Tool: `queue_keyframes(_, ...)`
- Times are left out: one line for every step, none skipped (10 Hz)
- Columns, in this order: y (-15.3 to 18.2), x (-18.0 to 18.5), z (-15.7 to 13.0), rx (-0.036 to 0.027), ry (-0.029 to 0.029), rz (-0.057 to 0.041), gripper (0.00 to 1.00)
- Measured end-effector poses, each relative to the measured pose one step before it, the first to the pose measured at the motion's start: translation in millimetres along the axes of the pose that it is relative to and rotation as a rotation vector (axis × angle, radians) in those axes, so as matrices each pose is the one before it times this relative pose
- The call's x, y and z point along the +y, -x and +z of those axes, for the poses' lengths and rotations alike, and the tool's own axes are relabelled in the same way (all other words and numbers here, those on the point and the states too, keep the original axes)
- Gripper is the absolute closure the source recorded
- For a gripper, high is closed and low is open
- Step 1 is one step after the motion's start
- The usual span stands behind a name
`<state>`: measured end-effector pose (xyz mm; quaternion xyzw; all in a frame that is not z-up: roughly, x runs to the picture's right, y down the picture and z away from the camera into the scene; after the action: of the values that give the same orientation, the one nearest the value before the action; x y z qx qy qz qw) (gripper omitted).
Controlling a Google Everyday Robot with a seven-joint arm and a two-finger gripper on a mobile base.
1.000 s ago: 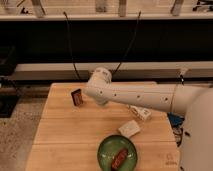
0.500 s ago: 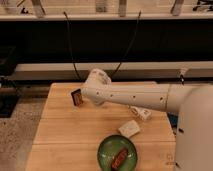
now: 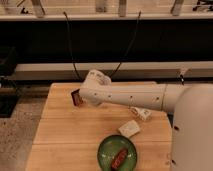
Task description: Knock the eraser over
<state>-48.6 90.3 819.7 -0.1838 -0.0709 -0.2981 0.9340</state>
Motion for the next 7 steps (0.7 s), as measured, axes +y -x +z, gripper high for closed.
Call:
queue_keyframes(1.08, -1.45, 1.39, -0.00285, -0.00350, -0.00453, 0.97)
queue_keyframes(1.41, -2.11, 1.93, -0.00293, -0.00283, -0.00520, 0.97)
queue_keyframes(2.16, -2.41, 1.66, -0.00438, -0.00455, -0.00453, 0.97)
queue_keyframes(2.35, -2.49, 2.08, -0.00507, -0.00489, -0.00687, 0.97)
queue_keyframes(0.08, -0.45, 1.06, -0.00191, -0.00215, -0.00332, 0.97)
queue_keyframes(-0.11, -0.56, 1.36, -0.00224, -0.00321, -0.00336, 0.97)
queue_keyframes(3.03, -3.72, 2.99, -0.00415, -0.00566, -0.00743, 0.97)
